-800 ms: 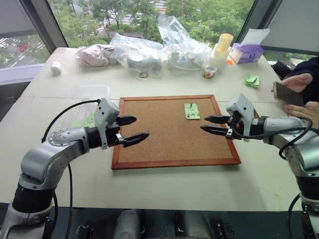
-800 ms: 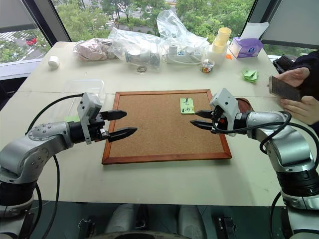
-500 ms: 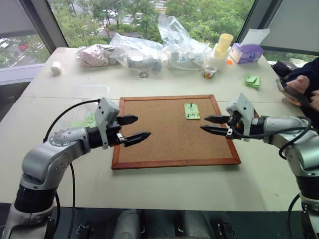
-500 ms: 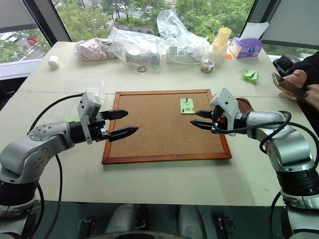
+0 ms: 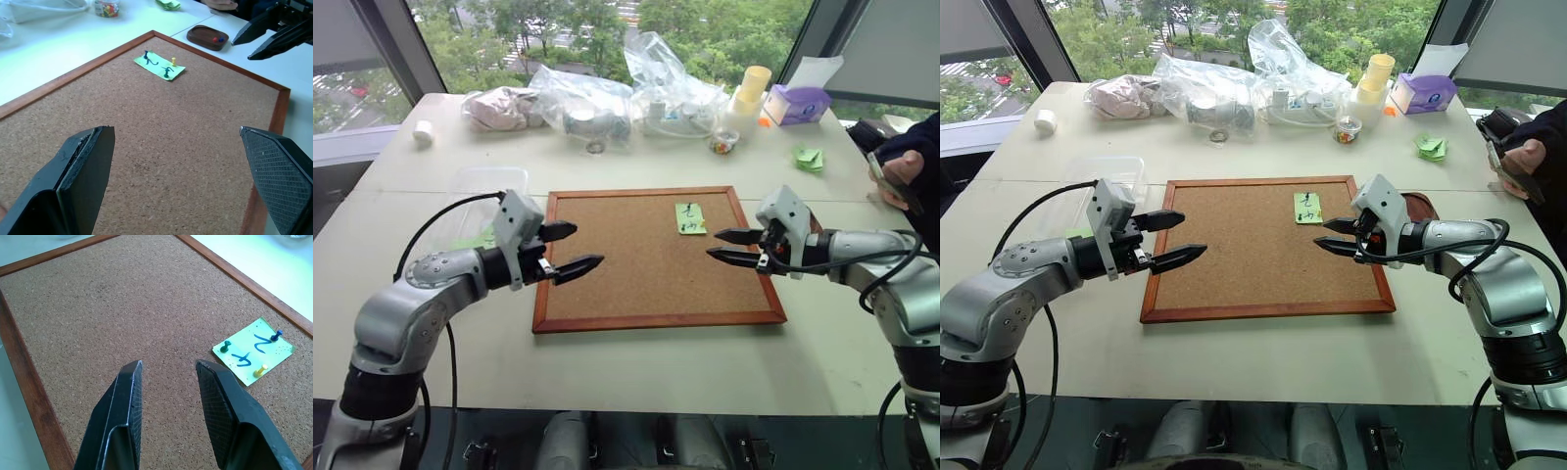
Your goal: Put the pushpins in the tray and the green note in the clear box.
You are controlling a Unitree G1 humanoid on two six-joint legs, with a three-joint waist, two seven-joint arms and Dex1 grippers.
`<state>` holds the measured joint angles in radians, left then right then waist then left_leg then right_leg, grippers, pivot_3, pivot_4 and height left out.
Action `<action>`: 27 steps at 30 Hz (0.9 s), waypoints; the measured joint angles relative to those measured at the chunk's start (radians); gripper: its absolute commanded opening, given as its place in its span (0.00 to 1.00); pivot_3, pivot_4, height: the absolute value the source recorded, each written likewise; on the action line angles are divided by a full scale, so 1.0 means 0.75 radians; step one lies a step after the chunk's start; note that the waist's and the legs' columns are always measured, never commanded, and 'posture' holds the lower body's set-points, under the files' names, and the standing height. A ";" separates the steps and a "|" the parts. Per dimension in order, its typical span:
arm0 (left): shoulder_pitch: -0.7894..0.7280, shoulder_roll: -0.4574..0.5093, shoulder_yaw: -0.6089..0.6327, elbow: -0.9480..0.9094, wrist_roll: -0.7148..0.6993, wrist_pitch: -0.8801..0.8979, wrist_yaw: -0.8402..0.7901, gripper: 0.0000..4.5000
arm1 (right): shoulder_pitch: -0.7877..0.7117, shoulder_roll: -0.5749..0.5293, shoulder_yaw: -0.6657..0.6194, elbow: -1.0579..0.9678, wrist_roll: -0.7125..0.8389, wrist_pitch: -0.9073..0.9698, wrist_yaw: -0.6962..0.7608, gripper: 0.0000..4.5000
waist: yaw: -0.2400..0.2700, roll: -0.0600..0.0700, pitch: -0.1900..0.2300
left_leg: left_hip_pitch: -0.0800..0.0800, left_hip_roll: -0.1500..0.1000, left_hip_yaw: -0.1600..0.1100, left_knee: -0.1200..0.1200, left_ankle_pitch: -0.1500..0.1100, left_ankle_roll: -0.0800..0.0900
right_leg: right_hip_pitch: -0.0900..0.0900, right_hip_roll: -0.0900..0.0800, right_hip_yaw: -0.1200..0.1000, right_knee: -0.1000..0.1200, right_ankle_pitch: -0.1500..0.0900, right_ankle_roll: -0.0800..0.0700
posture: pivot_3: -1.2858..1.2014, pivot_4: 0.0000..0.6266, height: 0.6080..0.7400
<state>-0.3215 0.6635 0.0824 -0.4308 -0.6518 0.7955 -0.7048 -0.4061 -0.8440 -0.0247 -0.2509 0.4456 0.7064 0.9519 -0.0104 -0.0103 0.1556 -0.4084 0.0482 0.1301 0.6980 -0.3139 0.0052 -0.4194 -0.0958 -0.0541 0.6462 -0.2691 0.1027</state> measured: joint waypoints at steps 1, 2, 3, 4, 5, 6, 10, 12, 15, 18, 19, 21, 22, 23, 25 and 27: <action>0.000 -0.001 -0.001 0.001 0.006 0.000 0.000 1.00 | 0.000 0.000 0.002 0.000 0.000 0.000 -0.002 0.39 | 0.000 0.000 0.000 | 0.000 0.000 0.000 0.000 0.000 0.000 | 0.000 0.000 0.000 0.000 0.000 0.000 | 0.52 0.24 1.00; 0.000 -0.002 -0.002 0.002 0.011 -0.001 -0.001 1.00 | 0.000 0.001 0.003 0.000 -0.001 0.000 -0.002 0.39 | 0.000 0.000 0.000 | 0.000 0.000 0.000 0.000 0.000 0.000 | 0.000 0.000 0.000 0.000 0.000 0.000 | 0.52 0.24 1.00; 0.000 -0.005 -0.003 0.003 0.013 -0.001 -0.001 1.00 | 0.000 0.002 0.004 0.000 0.000 0.000 -0.004 0.39 | 0.000 0.000 0.000 | 0.000 0.000 0.000 0.000 0.000 0.000 | 0.000 0.000 0.000 0.000 0.000 0.000 | 0.52 0.24 1.00; 0.000 -0.009 -0.004 0.003 0.014 -0.001 -0.002 1.00 | 0.000 0.002 0.004 0.000 0.000 0.000 -0.004 0.39 | 0.000 0.000 0.000 | 0.000 0.000 0.000 0.000 0.000 0.000 | 0.000 0.000 0.000 0.000 0.000 0.000 | 0.52 0.24 1.00; 0.000 -0.011 -0.007 0.003 0.015 -0.004 -0.003 1.00 | 0.000 0.002 0.004 0.000 -0.001 0.000 -0.005 0.39 | 0.000 0.000 0.000 | 0.000 0.000 0.000 0.000 0.000 0.000 | 0.000 0.000 0.000 0.000 0.000 0.000 | 0.52 0.24 1.00; -0.001 -0.016 -0.019 0.006 0.023 -0.010 -0.001 1.00 | 0.000 0.002 0.004 0.000 -0.001 0.000 -0.006 0.39 | 0.001 0.000 0.000 | 0.000 0.000 0.000 0.000 0.000 0.000 | 0.000 0.000 0.000 0.000 0.000 0.000 | 0.52 0.24 1.00; -0.022 -0.070 -0.044 0.048 0.058 -0.046 0.026 0.62 | 0.000 0.010 0.004 0.000 -0.002 -0.005 -0.018 0.39 | 0.000 0.000 0.000 | 0.000 0.000 0.000 0.000 0.000 0.000 | 0.000 0.000 0.000 0.000 0.000 0.000 | 0.52 0.24 1.00; -0.048 -0.080 -0.071 0.066 0.077 -0.055 0.026 0.39 | 0.000 0.017 0.006 0.003 -0.006 -0.011 -0.023 0.39 | 0.000 0.000 0.000 | 0.000 0.000 0.000 0.000 0.000 0.000 | 0.000 0.000 0.000 0.000 0.000 0.000 | 0.52 0.24 1.00; -0.085 -0.104 -0.146 0.115 0.135 -0.100 0.014 0.05 | -0.003 0.028 0.012 0.008 -0.013 -0.022 -0.031 0.39 | 0.002 0.000 0.000 | 0.000 -0.001 0.000 0.000 0.000 0.000 | 0.000 0.000 0.000 0.000 0.000 0.000 | 0.52 0.24 1.00; -0.123 -0.145 -0.203 0.195 0.191 -0.154 -0.002 0.02 | -0.015 0.046 0.014 0.029 -0.020 -0.028 -0.044 0.39 | 0.002 0.000 0.000 | 0.000 -0.001 0.001 0.000 0.000 0.000 | 0.000 0.000 0.000 0.000 0.000 0.000 | 0.52 0.24 1.00; -0.139 -0.156 -0.226 0.233 0.219 -0.180 -0.011 0.02 | -0.023 0.061 0.014 0.039 -0.027 -0.037 -0.061 0.39 | 0.001 0.000 0.000 | 0.000 -0.001 0.001 0.000 0.000 0.000 | 0.000 0.000 0.000 0.000 0.000 0.000 | 0.52 0.24 1.00; -0.168 -0.187 -0.264 0.309 0.265 -0.220 -0.021 0.02 | -0.055 0.095 0.015 0.078 -0.049 -0.049 -0.098 0.39 | 0.000 0.000 0.000 | 0.000 -0.001 0.002 0.000 0.000 0.000 | 0.000 0.000 0.000 0.000 0.000 0.000 | 0.52 0.24 1.00; -0.179 -0.208 -0.286 0.357 0.289 -0.250 -0.029 0.02 | -0.070 0.110 0.015 0.101 -0.064 -0.055 -0.118 0.39 | 0.000 0.000 0.000 | 0.000 -0.001 0.002 0.000 0.000 0.000 | 0.000 0.001 0.000 0.000 0.000 0.000 | 0.52 0.24 1.00; -0.193 -0.228 -0.309 0.404 0.314 -0.277 -0.037 0.02 | -0.089 0.129 0.019 0.129 -0.079 -0.062 -0.139 0.39 | 0.000 0.000 0.000 | 0.000 -0.001 0.002 0.000 0.000 0.000 | 0.000 0.001 0.000 0.000 0.000 0.000 | 0.52 0.24 1.00; -0.212 -0.270 -0.357 0.502 0.369 -0.340 -0.049 0.02 | -0.133 0.174 0.023 0.195 -0.109 -0.078 -0.190 0.39 | 0.000 0.000 0.000 | 0.000 -0.001 0.003 0.000 0.000 0.000 | 0.000 0.001 0.000 0.000 0.000 0.000 | 0.52 0.24 1.00; -0.237 -0.336 -0.400 0.633 0.434 -0.421 -0.051 0.02 | -0.203 0.226 0.040 0.290 -0.157 -0.088 -0.253 0.39 | 0.000 0.000 0.000 | 0.000 -0.001 0.005 0.001 0.000 0.000 | 0.000 0.001 0.000 0.000 0.000 0.000 | 0.52 0.24 1.00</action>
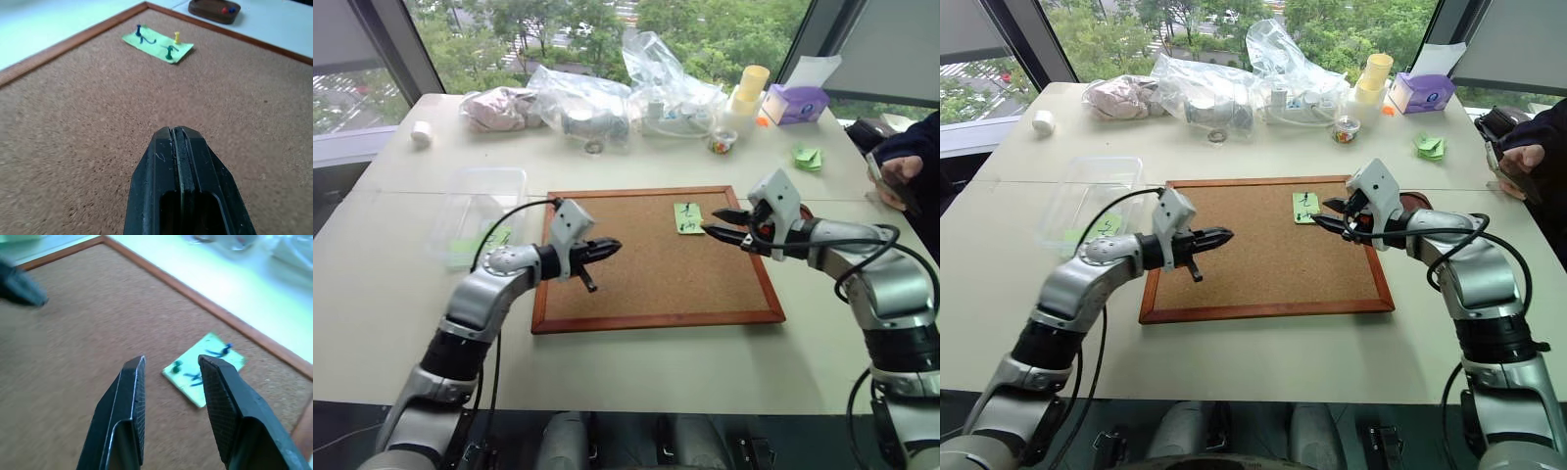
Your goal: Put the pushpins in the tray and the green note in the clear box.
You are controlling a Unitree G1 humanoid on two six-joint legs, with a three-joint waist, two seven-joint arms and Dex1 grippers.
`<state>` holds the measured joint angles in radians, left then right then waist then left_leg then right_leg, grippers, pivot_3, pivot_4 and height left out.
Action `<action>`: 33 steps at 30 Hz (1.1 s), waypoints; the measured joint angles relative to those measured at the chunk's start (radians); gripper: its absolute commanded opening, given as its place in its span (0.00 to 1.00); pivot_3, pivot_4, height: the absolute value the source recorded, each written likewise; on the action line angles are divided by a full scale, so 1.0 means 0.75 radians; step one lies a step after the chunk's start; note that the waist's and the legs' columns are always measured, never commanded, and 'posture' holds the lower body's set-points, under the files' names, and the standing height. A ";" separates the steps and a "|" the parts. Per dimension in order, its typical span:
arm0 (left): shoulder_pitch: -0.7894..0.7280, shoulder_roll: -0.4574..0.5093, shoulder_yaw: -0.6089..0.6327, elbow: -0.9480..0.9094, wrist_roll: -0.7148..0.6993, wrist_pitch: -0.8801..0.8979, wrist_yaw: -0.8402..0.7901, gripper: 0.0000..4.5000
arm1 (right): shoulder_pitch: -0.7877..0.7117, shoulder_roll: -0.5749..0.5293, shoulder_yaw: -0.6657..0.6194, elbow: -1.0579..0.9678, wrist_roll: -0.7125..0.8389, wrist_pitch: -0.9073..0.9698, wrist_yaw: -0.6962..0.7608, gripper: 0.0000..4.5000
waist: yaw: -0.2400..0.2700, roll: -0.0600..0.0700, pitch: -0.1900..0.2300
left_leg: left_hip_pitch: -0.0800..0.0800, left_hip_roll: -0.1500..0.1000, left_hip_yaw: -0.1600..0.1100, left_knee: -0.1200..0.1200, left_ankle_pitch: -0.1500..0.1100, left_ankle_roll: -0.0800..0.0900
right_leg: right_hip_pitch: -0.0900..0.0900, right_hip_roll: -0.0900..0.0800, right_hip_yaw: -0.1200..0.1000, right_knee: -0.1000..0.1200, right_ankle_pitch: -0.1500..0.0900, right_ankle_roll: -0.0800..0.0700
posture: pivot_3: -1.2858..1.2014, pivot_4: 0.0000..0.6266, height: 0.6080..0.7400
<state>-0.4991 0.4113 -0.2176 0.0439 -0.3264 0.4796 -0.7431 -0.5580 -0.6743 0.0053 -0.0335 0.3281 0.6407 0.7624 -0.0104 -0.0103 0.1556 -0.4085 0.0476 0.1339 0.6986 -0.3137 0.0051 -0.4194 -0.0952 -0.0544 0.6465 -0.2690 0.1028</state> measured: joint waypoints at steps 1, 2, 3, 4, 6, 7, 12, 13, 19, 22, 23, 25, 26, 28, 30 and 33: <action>-0.008 -0.034 -0.011 0.062 0.026 -0.042 -0.001 0.02 | -0.030 0.020 0.012 0.043 -0.020 -0.004 -0.026 0.39 | 0.000 0.000 0.000 | 0.000 0.000 0.000 0.000 0.000 0.000 | 0.000 0.000 0.000 0.000 0.000 0.000 | 0.52 0.24 1.00; -0.014 -0.068 -0.013 0.126 0.048 -0.081 0.003 0.02 | -0.063 0.050 0.022 0.091 -0.044 -0.009 -0.054 0.39 | -0.001 0.000 0.000 | 0.000 0.000 0.000 0.000 0.000 0.000 | 0.000 0.000 0.000 0.000 0.000 0.000 | 0.52 0.24 1.00; -0.023 -0.106 -0.011 0.187 0.063 -0.119 0.010 0.02 | -0.092 0.079 0.033 0.143 -0.067 -0.013 -0.083 0.39 | -0.001 0.000 0.000 | -0.001 0.000 0.000 0.000 0.000 0.000 | -0.001 0.000 0.000 0.000 0.000 0.000 | 0.52 0.24 1.00; -0.042 -0.138 -0.004 0.237 0.077 -0.160 0.016 0.02 | -0.124 0.109 0.042 0.207 -0.091 -0.018 -0.109 0.39 | -0.001 0.000 0.000 | 0.000 0.000 0.000 0.000 0.000 0.000 | 0.000 0.000 0.000 0.000 0.000 0.000 | 0.52 0.24 1.00; -0.078 -0.179 -0.003 0.310 0.101 -0.209 0.030 0.02 | -0.173 0.155 0.068 0.290 -0.124 -0.027 -0.147 0.39 | 0.002 0.001 0.000 | 0.000 0.000 0.000 0.000 0.000 0.000 | 0.000 0.000 0.000 0.000 0.000 0.000 | 0.52 0.24 1.00; -0.087 -0.192 0.000 0.344 0.111 -0.242 0.032 0.02 | -0.199 0.183 0.077 0.336 -0.142 -0.040 -0.162 0.39 | 0.001 0.001 0.000 | 0.000 0.000 0.000 0.000 0.000 0.000 | 0.000 0.000 0.000 0.000 0.000 0.000 | 0.52 0.24 1.00; -0.082 -0.213 0.006 0.406 0.163 -0.345 0.023 0.02 | -0.371 0.327 0.114 0.693 -0.252 -0.151 -0.279 0.39 | -0.005 0.004 -0.002 | 0.003 0.000 0.001 0.000 0.000 -0.001 | 0.004 0.000 -0.001 0.001 0.000 0.000 | 0.52 0.24 1.00; -0.077 -0.214 0.006 0.404 0.169 -0.355 0.022 0.02 | -0.400 0.348 0.116 0.770 -0.272 -0.181 -0.298 0.39 | -0.004 0.004 -0.002 | 0.003 0.001 0.000 0.000 0.000 -0.001 | 0.005 0.000 -0.001 0.001 0.000 0.000 | 0.52 0.24 1.00; -0.043 -0.214 0.015 0.360 0.189 -0.356 0.026 0.02 | -0.465 0.395 0.117 1.027 -0.339 -0.293 -0.331 0.39 | -0.013 0.004 -0.003 | 0.003 0.001 0.000 -0.001 0.000 -0.001 | 0.004 0.000 -0.001 0.000 0.000 0.000 | 0.52 0.24 1.00; -0.027 -0.212 0.025 0.342 0.192 -0.347 0.026 0.02 | -0.493 0.405 0.115 1.094 -0.360 -0.342 -0.329 0.39 | -0.014 0.006 -0.004 | 0.004 0.002 0.000 -0.001 0.001 -0.001 | 0.005 0.000 -0.001 0.001 0.000 0.000 | 0.52 0.24 1.00; -0.024 -0.212 0.027 0.336 0.192 -0.341 0.027 0.02 | -0.501 0.407 0.115 1.109 -0.364 -0.353 -0.329 0.39 | -0.015 0.007 -0.004 | 0.004 0.002 0.000 -0.001 0.001 -0.001 | 0.005 0.000 -0.001 0.001 0.000 0.000 | 0.52 0.24 1.00; -0.021 -0.212 0.031 0.329 0.192 -0.332 0.027 0.01 | -0.509 0.412 0.114 1.129 -0.370 -0.370 -0.325 0.33 | -0.015 0.007 -0.004 | 0.004 0.002 0.000 -0.001 0.001 -0.001 | 0.005 0.000 -0.001 0.001 0.000 0.000 | 0.52 0.24 1.00; -0.018 -0.212 0.034 0.325 0.192 -0.330 0.028 0.00 | -0.510 0.415 0.113 1.135 -0.373 -0.376 -0.322 0.27 | -0.016 0.007 -0.004 | 0.004 0.002 0.000 -0.001 0.001 -0.001 | 0.005 0.000 -0.001 0.001 0.000 0.000 | 0.52 0.24 1.00; -0.012 -0.212 0.036 0.315 0.193 -0.323 0.031 0.00 | -0.510 0.420 0.113 1.141 -0.377 -0.383 -0.315 0.09 | -0.018 0.008 -0.005 | 0.004 0.002 0.000 -0.001 0.001 -0.001 | 0.005 0.000 -0.001 0.001 0.000 0.000 | 0.52 0.24 1.00; -0.007 -0.211 0.038 0.308 0.194 -0.317 0.033 0.00 | -0.510 0.433 0.112 1.146 -0.380 -0.395 -0.306 0.02 | -0.019 0.008 -0.005 | 0.005 0.002 0.000 -0.001 0.001 -0.001 | 0.005 0.000 -0.001 0.001 0.000 0.000 | 0.52 0.24 1.00; -0.002 -0.207 0.046 0.298 0.196 -0.306 0.033 0.00 | -0.510 0.440 0.111 1.148 -0.384 -0.399 -0.304 0.02 | -0.023 0.008 -0.005 | 0.006 0.002 0.000 -0.001 0.001 -0.001 | 0.007 0.000 -0.001 0.001 0.000 0.000 | 0.52 0.24 1.00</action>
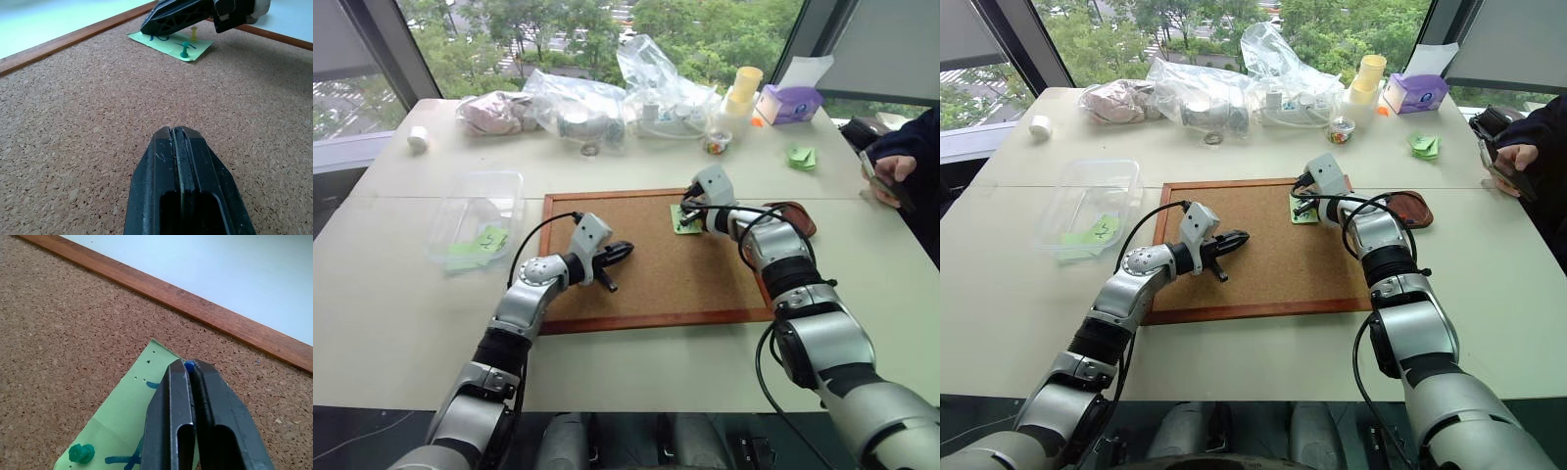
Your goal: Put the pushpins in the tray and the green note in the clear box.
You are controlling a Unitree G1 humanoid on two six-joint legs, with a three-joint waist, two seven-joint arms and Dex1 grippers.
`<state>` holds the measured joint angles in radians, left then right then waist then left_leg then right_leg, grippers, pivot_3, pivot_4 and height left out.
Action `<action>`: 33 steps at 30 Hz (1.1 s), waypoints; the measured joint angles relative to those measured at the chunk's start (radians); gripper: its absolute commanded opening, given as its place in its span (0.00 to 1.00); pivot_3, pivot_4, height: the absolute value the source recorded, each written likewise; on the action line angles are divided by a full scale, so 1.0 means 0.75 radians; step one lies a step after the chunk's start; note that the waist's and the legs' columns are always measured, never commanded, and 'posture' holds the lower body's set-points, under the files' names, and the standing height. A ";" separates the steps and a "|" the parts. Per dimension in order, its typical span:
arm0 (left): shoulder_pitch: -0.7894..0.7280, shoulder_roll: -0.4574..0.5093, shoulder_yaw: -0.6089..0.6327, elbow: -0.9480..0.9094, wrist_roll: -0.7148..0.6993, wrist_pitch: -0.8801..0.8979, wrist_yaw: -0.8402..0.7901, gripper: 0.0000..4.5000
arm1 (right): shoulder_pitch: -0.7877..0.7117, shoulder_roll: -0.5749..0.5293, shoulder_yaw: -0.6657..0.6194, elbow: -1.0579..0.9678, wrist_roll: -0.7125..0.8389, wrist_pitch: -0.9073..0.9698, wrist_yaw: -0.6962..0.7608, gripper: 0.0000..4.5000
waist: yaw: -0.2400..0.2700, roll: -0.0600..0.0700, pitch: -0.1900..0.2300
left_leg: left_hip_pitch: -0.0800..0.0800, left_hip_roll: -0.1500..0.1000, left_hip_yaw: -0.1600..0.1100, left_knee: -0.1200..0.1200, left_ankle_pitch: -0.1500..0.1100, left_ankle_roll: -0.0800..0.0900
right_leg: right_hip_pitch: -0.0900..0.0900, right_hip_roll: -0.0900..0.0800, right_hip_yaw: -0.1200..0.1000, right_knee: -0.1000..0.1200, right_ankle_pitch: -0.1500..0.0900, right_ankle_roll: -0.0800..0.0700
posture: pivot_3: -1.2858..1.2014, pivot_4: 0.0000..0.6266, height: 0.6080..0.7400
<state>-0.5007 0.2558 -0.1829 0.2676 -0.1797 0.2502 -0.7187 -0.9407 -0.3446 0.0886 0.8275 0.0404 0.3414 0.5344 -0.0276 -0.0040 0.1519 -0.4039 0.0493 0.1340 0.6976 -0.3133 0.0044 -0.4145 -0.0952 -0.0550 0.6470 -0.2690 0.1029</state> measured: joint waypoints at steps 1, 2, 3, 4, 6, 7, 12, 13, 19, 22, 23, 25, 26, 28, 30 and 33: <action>0.005 0.002 0.001 -0.008 0.002 0.003 0.000 0.00 | 0.000 0.003 -0.001 -0.001 0.000 0.002 0.001 0.02 | -0.003 0.000 0.000 | 0.000 0.000 0.000 0.000 0.000 0.000 | 0.000 0.000 0.000 0.000 0.000 0.000 | 0.52 0.24 1.00; 0.009 0.004 0.001 -0.013 0.003 0.006 0.000 0.00 | 0.000 0.003 -0.001 -0.004 0.001 0.004 0.003 0.02 | -0.008 0.000 0.000 | 0.000 0.000 0.000 0.000 0.000 0.000 | 0.000 0.000 0.000 0.000 0.000 0.000 | 0.52 0.24 1.00; 0.012 0.007 0.001 -0.020 0.003 0.010 0.000 0.00 | 0.000 0.004 -0.002 -0.013 0.002 0.014 0.006 0.02 | -0.012 0.000 0.000 | 0.000 0.000 0.000 -0.001 0.000 0.000 | 0.000 0.000 0.000 0.000 0.000 0.000 | 0.52 0.24 1.00; 0.017 0.011 0.000 -0.029 0.006 0.013 0.000 0.00 | 0.006 0.004 -0.004 -0.034 0.004 0.032 0.006 0.02 | -0.014 0.000 0.000 | 0.000 0.000 0.000 -0.001 0.000 0.000 | 0.000 0.000 0.000 0.000 0.000 0.000 | 0.52 0.24 1.00; 0.022 0.018 -0.007 -0.035 0.022 0.022 -0.001 0.00 | 0.026 0.003 -0.021 -0.083 0.008 0.062 0.007 0.02 | -0.016 0.000 0.000 | 0.000 0.000 0.000 -0.001 0.000 0.000 | 0.000 0.000 0.000 0.000 0.000 0.000 | 0.52 0.24 1.00; 0.024 0.021 -0.016 -0.041 0.025 0.029 -0.004 0.00 | 0.046 -0.006 -0.026 -0.138 0.012 0.093 0.010 0.02 | -0.016 0.001 0.000 | 0.000 0.000 -0.001 -0.001 0.000 0.000 | 0.000 0.000 0.000 0.000 0.000 0.000 | 0.52 0.24 1.00; 0.031 0.028 -0.021 -0.050 0.026 0.054 -0.014 0.00 | 0.093 -0.085 -0.096 -0.482 0.078 0.266 0.023 0.02 | -0.017 0.002 0.000 | 0.000 0.001 -0.002 -0.001 0.000 0.000 | 0.000 0.000 0.000 0.000 0.000 0.000 | 0.52 0.24 1.00; 0.030 0.027 -0.021 -0.050 0.025 0.057 -0.014 0.00 | 0.097 -0.107 -0.134 -0.562 0.094 0.317 0.010 0.02 | -0.017 0.003 0.000 | 0.000 0.001 -0.002 -0.001 0.000 0.000 | 0.000 0.000 0.000 0.000 0.000 0.000 | 0.52 0.24 1.00; 0.029 0.022 -0.023 -0.046 0.025 0.059 -0.019 0.00 | 0.195 -0.233 -0.302 -0.702 0.135 0.456 -0.086 0.02 | -0.013 0.002 -0.001 | 0.003 0.000 -0.002 -0.003 0.000 0.000 | 0.003 -0.001 0.000 -0.002 0.000 0.000 | 0.52 0.24 1.00; 0.028 0.023 -0.022 -0.044 0.026 0.059 -0.023 0.00 | 0.260 -0.308 -0.414 -0.613 0.136 0.462 -0.169 0.02 | -0.012 0.003 -0.001 | 0.003 0.000 -0.002 -0.003 -0.001 0.001 | 0.003 -0.001 0.000 -0.002 0.000 0.000 | 0.52 0.24 1.00; 0.027 0.024 -0.021 -0.042 0.026 0.059 -0.024 0.00 | 0.279 -0.336 -0.464 -0.560 0.136 0.456 -0.200 0.02 | -0.012 0.003 -0.001 | 0.004 -0.001 -0.002 -0.003 -0.001 0.001 | 0.004 -0.001 0.000 -0.003 0.000 0.000 | 0.52 0.24 1.00; 0.026 0.026 -0.013 -0.036 0.026 0.059 -0.027 0.00 | 0.298 -0.364 -0.527 -0.477 0.138 0.444 -0.232 0.02 | -0.014 0.004 -0.002 | 0.010 -0.001 -0.001 -0.006 -0.001 0.001 | 0.007 -0.001 0.002 -0.004 0.000 0.000 | 0.52 0.24 1.00; 0.025 0.028 -0.009 -0.027 0.026 0.059 -0.031 0.00 | 0.301 -0.367 -0.550 -0.437 0.144 0.438 -0.235 0.02 | -0.018 0.004 -0.002 | 0.017 -0.001 0.000 -0.009 0.000 0.000 | 0.012 -0.001 0.003 -0.005 0.000 0.000 | 0.52 0.24 1.00; 0.022 0.028 -0.004 -0.016 0.026 0.059 -0.034 0.00 | 0.301 -0.366 -0.550 -0.391 0.153 0.429 -0.224 0.02 | -0.021 0.005 -0.003 | 0.020 -0.001 0.000 -0.011 0.000 0.000 | 0.014 -0.001 0.003 -0.005 0.000 0.000 | 0.52 0.24 1.00; 0.018 0.023 -0.003 -0.011 0.026 0.059 -0.038 0.00 | 0.301 -0.357 -0.539 -0.341 0.164 0.397 -0.190 0.02 | -0.020 0.006 -0.003 | 0.019 -0.001 0.000 -0.011 0.000 0.000 | 0.014 -0.001 0.003 -0.005 0.000 0.000 | 0.52 0.24 1.00; 0.015 0.019 -0.005 -0.011 0.025 0.059 -0.047 0.00 | 0.300 -0.349 -0.518 -0.287 0.172 0.370 -0.168 0.02 | -0.018 0.006 -0.003 | 0.019 0.000 0.000 -0.011 0.000 0.000 | 0.014 -0.002 0.004 -0.006 0.000 0.000 | 0.52 0.24 1.00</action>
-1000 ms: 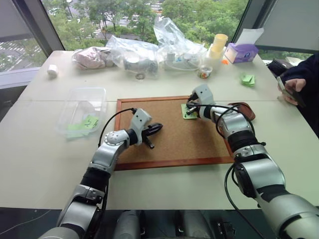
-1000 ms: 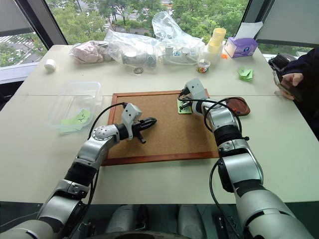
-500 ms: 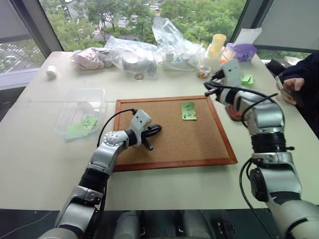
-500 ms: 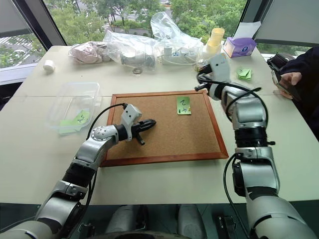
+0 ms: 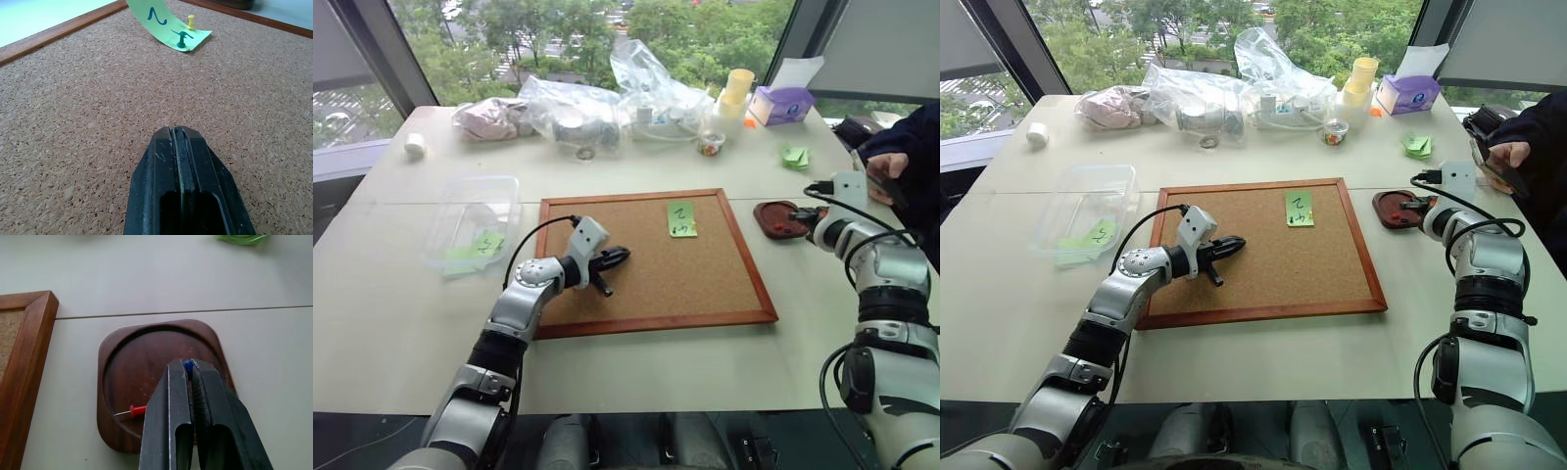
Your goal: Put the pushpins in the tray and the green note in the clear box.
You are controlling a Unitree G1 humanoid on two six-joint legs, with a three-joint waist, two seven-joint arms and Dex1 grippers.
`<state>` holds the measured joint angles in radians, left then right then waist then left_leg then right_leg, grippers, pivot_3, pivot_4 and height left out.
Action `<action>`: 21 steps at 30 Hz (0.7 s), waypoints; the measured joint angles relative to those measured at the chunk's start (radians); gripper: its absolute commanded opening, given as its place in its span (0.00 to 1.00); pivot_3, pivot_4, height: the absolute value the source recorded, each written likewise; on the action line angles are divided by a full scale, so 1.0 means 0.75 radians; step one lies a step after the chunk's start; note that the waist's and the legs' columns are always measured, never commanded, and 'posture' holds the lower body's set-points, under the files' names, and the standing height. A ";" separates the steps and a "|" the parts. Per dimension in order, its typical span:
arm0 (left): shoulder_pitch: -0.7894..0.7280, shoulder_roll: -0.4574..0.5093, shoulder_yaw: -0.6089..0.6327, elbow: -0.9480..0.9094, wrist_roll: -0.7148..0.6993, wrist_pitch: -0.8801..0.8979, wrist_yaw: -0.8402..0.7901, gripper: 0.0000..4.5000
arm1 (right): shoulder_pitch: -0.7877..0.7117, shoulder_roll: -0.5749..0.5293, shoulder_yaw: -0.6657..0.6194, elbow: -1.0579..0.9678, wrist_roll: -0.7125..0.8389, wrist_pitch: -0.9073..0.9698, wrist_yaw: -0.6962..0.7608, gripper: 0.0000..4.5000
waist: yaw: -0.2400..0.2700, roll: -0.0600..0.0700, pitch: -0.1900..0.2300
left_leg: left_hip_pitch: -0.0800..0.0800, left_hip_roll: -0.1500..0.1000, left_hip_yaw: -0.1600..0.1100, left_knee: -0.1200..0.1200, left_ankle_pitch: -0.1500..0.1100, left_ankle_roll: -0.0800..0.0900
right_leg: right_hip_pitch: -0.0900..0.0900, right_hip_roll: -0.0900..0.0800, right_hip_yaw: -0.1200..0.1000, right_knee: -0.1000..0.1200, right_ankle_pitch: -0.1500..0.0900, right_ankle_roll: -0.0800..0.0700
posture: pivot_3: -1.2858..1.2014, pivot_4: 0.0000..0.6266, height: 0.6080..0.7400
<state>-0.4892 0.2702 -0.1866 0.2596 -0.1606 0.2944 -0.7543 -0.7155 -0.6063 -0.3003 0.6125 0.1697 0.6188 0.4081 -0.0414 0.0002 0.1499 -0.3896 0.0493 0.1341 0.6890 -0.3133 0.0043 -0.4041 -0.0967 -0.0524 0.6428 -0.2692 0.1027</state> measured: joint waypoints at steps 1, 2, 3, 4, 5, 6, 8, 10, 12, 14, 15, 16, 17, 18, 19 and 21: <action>-0.001 0.000 0.000 0.000 0.000 0.000 -0.002 0.00 | 0.000 0.002 0.001 0.016 0.004 -0.012 0.007 0.02 | 0.001 0.000 0.000 | 0.000 0.000 0.000 0.000 0.000 0.000 | 0.000 0.000 0.000 -0.001 0.000 0.000 | 0.52 0.24 1.00; -0.001 0.000 0.000 0.000 0.000 0.000 -0.004 0.00 | -0.001 0.003 0.001 0.031 0.007 -0.022 0.012 0.02 | 0.001 0.000 0.000 | 0.000 0.000 0.000 -0.001 0.000 0.000 | 0.000 0.000 0.000 -0.001 0.000 0.000 | 0.52 0.24 1.00; 0.000 0.000 0.000 0.000 0.000 0.000 -0.004 0.00 | -0.002 0.004 0.001 0.043 0.012 -0.027 0.015 0.02 | 0.001 0.000 0.000 | 0.000 0.000 0.000 -0.001 0.000 0.000 | 0.000 0.000 0.000 -0.002 0.000 0.000 | 0.52 0.24 1.00; 0.000 0.001 0.002 0.000 0.000 0.000 -0.004 0.00 | -0.008 0.005 0.002 0.060 0.014 -0.033 0.016 0.02 | 0.001 0.000 0.000 | 0.000 0.000 0.000 -0.001 0.000 0.000 | 0.000 0.000 0.000 -0.002 0.000 0.000 | 0.52 0.24 1.00; 0.002 0.001 0.005 0.000 0.000 0.000 -0.004 0.00 | -0.019 0.008 0.004 0.081 0.013 -0.042 0.015 0.02 | 0.000 0.000 0.000 | 0.000 0.000 0.000 -0.001 0.000 0.000 | 0.000 0.000 0.000 -0.002 0.000 0.000 | 0.52 0.24 1.00; 0.003 0.003 0.007 -0.001 0.000 0.000 -0.005 0.00 | -0.032 0.012 0.009 0.098 0.013 -0.050 0.016 0.02 | 0.000 0.000 0.000 | 0.000 0.000 0.000 -0.001 0.000 0.000 | 0.000 0.000 0.000 -0.002 0.000 0.000 | 0.52 0.24 1.00; 0.003 0.002 0.007 -0.001 0.000 0.000 -0.005 0.00 | -0.045 0.017 0.024 0.119 0.012 -0.068 0.017 0.15 | 0.000 0.000 0.000 | 0.000 0.000 0.000 -0.001 0.000 -0.001 | 0.000 0.000 0.000 -0.002 0.000 0.000 | 0.52 0.24 1.00; 0.002 0.001 0.005 -0.002 0.000 0.000 -0.005 0.00 | -0.052 0.025 0.038 0.139 0.012 -0.082 0.022 0.31 | 0.000 0.000 0.000 | 0.000 0.000 0.000 -0.001 0.000 0.000 | 0.000 0.000 0.000 -0.002 0.000 0.000 | 0.52 0.24 1.00; 0.005 0.002 0.005 -0.006 0.000 0.001 -0.004 0.00 | -0.052 0.033 0.044 0.157 0.013 -0.090 0.024 0.54 | 0.000 0.000 0.000 | 0.000 0.000 0.000 -0.002 0.000 -0.001 | 0.000 0.000 0.000 -0.003 0.000 0.000 | 0.52 0.24 1.00; 0.007 0.002 0.006 -0.010 0.000 0.002 -0.004 0.00 | -0.054 0.034 0.044 0.157 0.014 -0.092 0.019 0.77 | 0.000 0.000 0.000 | 0.000 0.000 0.000 -0.003 0.000 -0.001 | 0.000 0.000 0.000 -0.004 0.000 0.000 | 0.52 0.24 1.00; 0.008 0.003 0.006 -0.012 0.000 0.002 -0.004 0.00 | -0.054 0.034 0.043 0.157 0.015 -0.093 0.015 0.87 | 0.000 0.000 0.000 | 0.000 0.000 0.000 -0.003 0.001 -0.001 | 0.000 0.000 0.000 -0.004 0.000 0.000 | 0.52 0.24 1.00; 0.010 0.004 0.006 -0.013 0.000 0.002 -0.003 0.00 | -0.055 0.034 0.042 0.157 0.016 -0.093 0.014 0.87 | 0.000 0.000 0.000 | 0.000 0.000 0.000 -0.004 0.001 -0.001 | 0.000 0.000 0.000 -0.004 0.000 0.000 | 0.52 0.24 1.00; 0.013 0.005 0.008 -0.017 0.000 0.003 -0.003 0.00 | -0.055 0.034 0.039 0.153 0.018 -0.090 0.012 0.87 | 0.000 0.000 0.000 | 0.000 0.000 0.000 -0.004 0.001 -0.001 | 0.000 0.000 0.000 -0.004 0.000 0.000 | 0.52 0.24 1.00; 0.016 0.007 0.009 -0.021 0.000 0.003 -0.002 0.00 | -0.055 0.034 0.037 0.139 0.020 -0.083 0.012 0.87 | -0.001 0.000 0.000 | 0.000 0.000 0.000 -0.004 0.001 -0.001 | 0.000 0.000 0.000 -0.004 0.000 0.000 | 0.52 0.24 1.00; 0.017 0.008 0.010 -0.022 0.000 0.003 -0.002 0.00 | -0.055 0.033 0.035 0.117 0.029 -0.074 0.013 0.87 | -0.002 0.000 0.000 | 0.000 0.001 0.000 -0.004 0.001 -0.001 | -0.001 0.000 0.000 -0.004 0.000 0.000 | 0.52 0.24 1.00; 0.018 0.009 0.010 -0.023 0.000 0.003 -0.002 0.00 | -0.054 0.033 0.032 0.030 0.044 -0.048 0.019 0.87 | -0.002 0.001 0.000 | 0.000 0.001 0.000 -0.005 0.001 -0.002 | -0.001 0.000 0.000 -0.004 0.000 0.000 | 0.52 0.24 1.00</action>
<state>-0.4759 0.2767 -0.1790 0.2425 -0.1607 0.2964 -0.7558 -0.7561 -0.5813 -0.2766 0.6352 0.2028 0.5828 0.4226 -0.0428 0.0006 0.1498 -0.3896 0.0500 0.1341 0.6853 -0.3125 0.0029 -0.4048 -0.0967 -0.0525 0.6398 -0.2691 0.1028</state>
